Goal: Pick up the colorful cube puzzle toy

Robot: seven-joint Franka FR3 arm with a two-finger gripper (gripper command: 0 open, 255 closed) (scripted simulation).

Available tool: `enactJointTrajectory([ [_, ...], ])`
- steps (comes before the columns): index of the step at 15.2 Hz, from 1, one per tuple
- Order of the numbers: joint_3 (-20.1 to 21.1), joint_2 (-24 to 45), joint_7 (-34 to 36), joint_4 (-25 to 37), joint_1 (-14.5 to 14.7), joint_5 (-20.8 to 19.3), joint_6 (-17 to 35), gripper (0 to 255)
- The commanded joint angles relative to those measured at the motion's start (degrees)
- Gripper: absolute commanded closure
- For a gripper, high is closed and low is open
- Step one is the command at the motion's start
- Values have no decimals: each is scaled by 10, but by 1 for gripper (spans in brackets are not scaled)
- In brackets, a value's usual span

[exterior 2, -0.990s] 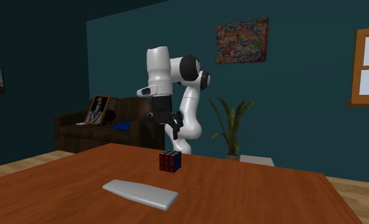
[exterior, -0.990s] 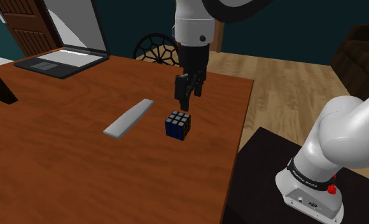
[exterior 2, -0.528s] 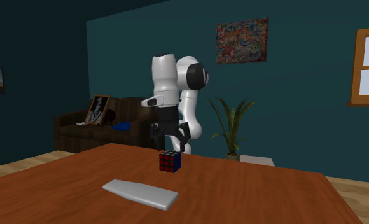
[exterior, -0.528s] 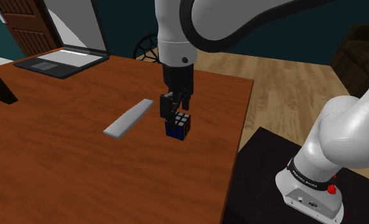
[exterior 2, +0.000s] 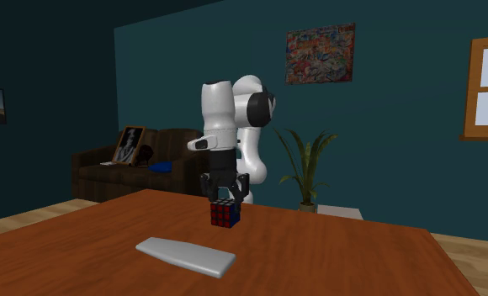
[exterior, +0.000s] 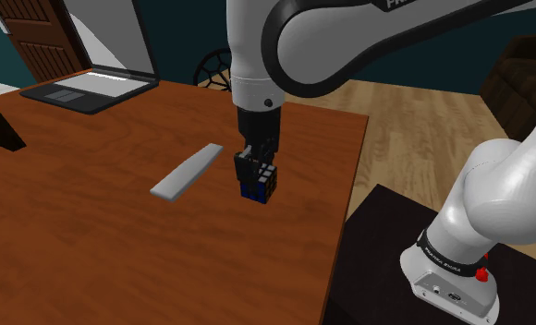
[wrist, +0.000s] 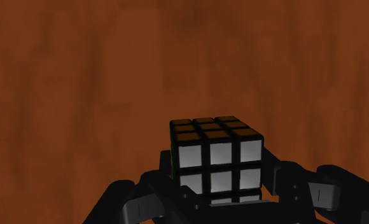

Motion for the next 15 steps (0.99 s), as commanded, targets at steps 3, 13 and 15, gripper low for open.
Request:
enactJointTrajectory([
  [3,0,1,0,-1,0,0,1,255],
  [13,-6,-9,2,37,-1,-2,-46,255],
  [15,-8,-11,3,50,-2,-3,-62,255],
])
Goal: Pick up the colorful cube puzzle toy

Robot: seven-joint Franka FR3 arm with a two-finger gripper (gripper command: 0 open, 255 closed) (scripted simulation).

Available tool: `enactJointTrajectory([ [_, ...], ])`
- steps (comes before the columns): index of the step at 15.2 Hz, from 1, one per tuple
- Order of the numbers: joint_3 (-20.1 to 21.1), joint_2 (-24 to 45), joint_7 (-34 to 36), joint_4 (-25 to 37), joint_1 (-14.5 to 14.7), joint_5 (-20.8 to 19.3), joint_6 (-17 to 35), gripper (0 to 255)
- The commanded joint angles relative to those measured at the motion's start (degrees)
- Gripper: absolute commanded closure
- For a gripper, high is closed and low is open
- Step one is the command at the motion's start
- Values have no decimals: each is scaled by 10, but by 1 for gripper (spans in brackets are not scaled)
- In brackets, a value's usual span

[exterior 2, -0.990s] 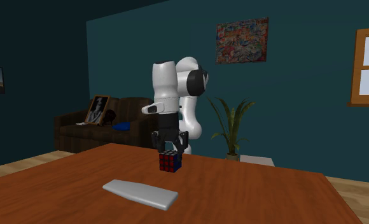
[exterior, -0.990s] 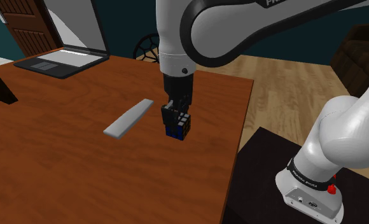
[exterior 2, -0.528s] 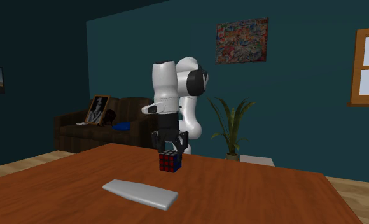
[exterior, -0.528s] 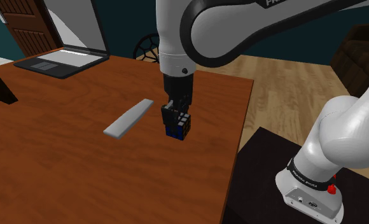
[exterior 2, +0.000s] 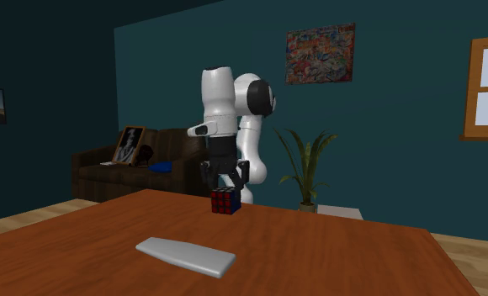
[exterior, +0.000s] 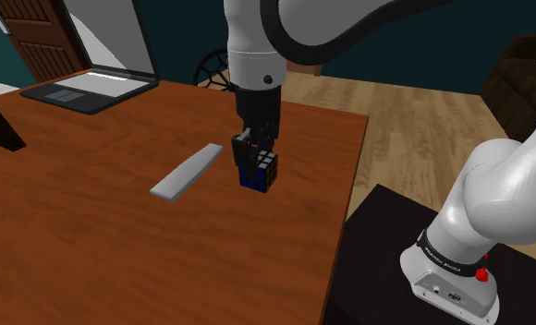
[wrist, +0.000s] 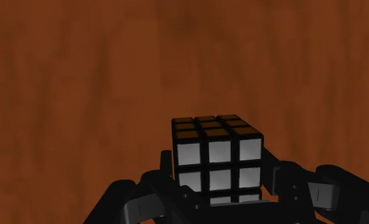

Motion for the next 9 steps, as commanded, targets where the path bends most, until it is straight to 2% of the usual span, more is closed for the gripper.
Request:
enactJointTrajectory([
  [1,-2,-2,1,14,-1,-1,-16,255],
  [7,-8,-4,4,58,-3,-4,-62,255],
  [9,-8,-4,4,59,-3,-4,-64,255],
])
